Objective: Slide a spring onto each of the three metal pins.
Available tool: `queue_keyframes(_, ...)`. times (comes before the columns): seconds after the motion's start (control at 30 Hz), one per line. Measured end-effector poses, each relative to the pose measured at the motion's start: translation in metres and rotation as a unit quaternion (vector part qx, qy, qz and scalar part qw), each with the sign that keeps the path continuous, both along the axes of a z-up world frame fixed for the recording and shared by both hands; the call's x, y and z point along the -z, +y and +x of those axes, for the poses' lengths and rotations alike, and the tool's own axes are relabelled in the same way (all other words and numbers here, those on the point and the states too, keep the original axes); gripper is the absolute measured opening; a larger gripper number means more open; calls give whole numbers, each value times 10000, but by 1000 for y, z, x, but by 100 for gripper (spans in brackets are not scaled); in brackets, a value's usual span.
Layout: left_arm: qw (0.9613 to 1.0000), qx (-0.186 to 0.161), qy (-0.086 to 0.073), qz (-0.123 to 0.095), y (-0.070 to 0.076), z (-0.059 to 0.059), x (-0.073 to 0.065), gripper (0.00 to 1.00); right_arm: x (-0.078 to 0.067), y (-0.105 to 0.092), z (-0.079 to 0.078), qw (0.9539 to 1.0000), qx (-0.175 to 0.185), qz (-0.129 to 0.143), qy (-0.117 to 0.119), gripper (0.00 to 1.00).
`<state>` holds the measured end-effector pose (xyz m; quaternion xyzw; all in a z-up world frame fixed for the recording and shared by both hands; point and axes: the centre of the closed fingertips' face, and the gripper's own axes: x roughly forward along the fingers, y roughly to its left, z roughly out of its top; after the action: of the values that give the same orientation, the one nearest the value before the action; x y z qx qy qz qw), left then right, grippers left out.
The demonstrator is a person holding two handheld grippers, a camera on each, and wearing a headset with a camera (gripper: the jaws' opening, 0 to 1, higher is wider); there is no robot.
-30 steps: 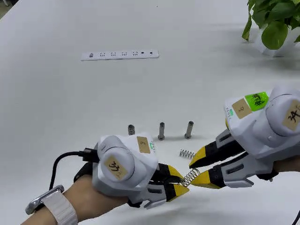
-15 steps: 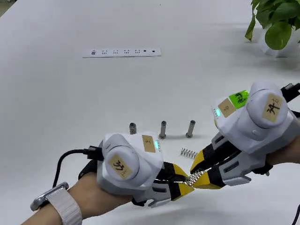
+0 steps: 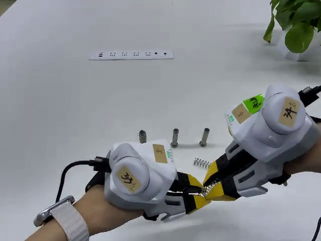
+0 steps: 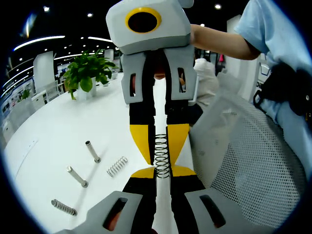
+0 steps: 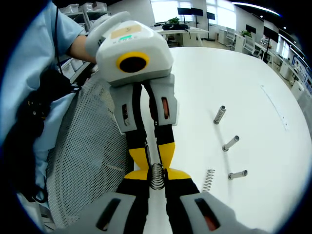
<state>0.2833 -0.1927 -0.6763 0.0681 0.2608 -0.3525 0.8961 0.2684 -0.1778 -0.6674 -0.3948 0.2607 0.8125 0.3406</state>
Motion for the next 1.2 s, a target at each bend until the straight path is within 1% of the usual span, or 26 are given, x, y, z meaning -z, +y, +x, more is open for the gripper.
queue_keyframes(0.3, 10000, -23, -39, 1, 1, 1, 0, 9, -1, 0, 0, 10000, 2, -46, 12, 13)
queue_keyframes(0.4, 10000, -67, -17, -10, 1, 1, 0, 9, -1, 0, -1, 10000, -10, -52, -14, 12)
queue_keyframes(0.57, 9999, -154, -26, -54, 3, 2, 0, 10, -1, 1, 0, 10000, -8, -40, -35, 12)
queue_keyframes(0.77, 9991, -356, -9, -243, 5, 2, -2, 10, -3, 3, 0, 10000, -60, -25, -61, 12)
queue_keyframes(0.8, 9988, -409, -32, -250, 6, 3, -3, 11, -3, 3, 0, 10000, -61, -21, -60, 12)
queue_keyframes(0.87, 9979, -532, -26, -370, 8, 3, -5, 11, -5, 5, 2, 10000, -59, 14, -72, 12)
queue_keyframes(0.9, 9978, -560, -26, -348, 10, 2, -4, 12, -6, 6, 3, 10000, -55, 15, -68, 12)
queue_keyframes(0.97, 9972, -700, 18, -254, 16, 1, 0, 16, -7, 7, 6, 9999, -58, 33, -128, 12)
queue_keyframes(1.0, 9967, -777, 35, -222, 19, 0, 2, 21, -8, 7, 8, 9999, -60, 29, -132, 12)
queue_keyframes(1.03, 9957, -880, 87, -258, 22, -2, 3, 26, -8, 8, 10, 9998, -57, 47, -165, 12)
queue_keyframes(1.07, 9944, -998, 116, -314, 25, -2, 4, 29, -9, 9, 12, 9998, -55, 56, -183, 12)
queue_keyframes(1.1, 9923, -1170, 92, -392, 30, -3, 2, 32, -10, 9, 14, 9998, -51, 50, -197, 12)
queue_keyframes(1.17, 9892, -1395, 94, -435, 37, -4, 3, 38, -10, 10, 17, 9997, -53, 44, -241, 12)
queue_keyframes(1.2, 9867, -1562, 109, -434, 44, -6, 3, 43, -9, 11, 20, 9996, -67, 30, -286, 12)
